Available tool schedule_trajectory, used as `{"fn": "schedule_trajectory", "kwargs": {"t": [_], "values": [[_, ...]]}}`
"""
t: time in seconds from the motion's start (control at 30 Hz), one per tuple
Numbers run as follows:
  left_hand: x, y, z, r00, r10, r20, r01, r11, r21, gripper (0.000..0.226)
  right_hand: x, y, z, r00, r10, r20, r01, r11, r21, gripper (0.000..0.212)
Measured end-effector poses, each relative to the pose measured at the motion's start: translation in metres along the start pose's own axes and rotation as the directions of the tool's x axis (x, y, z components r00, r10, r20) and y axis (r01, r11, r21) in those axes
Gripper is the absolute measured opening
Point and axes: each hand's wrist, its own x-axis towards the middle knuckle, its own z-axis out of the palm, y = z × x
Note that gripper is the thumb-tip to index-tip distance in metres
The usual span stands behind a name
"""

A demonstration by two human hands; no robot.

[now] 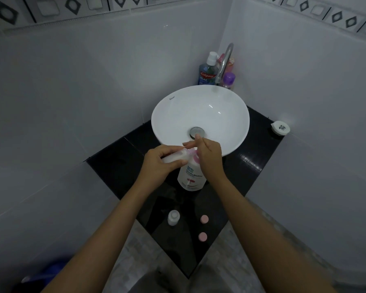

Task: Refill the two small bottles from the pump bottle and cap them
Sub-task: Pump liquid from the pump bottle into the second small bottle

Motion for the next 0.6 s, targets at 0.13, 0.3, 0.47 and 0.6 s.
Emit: {"fn": "schedule_trajectory", "kwargs": {"t": [0.13,0.3,0.47,0.6], "values": [[-0.001,0.001,-0.002,1.0,0.011,0.001,-0.011,1.0,0.007,0.033,-0.001,-0.002,-0.001,0.999,-0.01,0.031,0.012,0.998,-0.063,0.044],[0.001,0.007,-0.005,1.0,0.023,0.01,-0.024,1.0,0.006,0.033,-0.001,-0.02,-0.01,0.999,-0.05,0.017,0.051,0.998,-0.044,0.037],[0.001,0.008,-0.006,1.0,0.004,0.016,-0.004,1.0,-0.003,0.033,0.001,-0.024,-0.007,0.999,-0.023,-0.024,0.023,1.0,0.004,0.03],[0.001,0.006,-0.009,1.0,-0.004,0.013,0.005,0.999,-0.044,0.032,0.0,-0.026,-0.008,1.0,-0.009,-0.02,0.009,1.0,-0.015,0.032]]}}
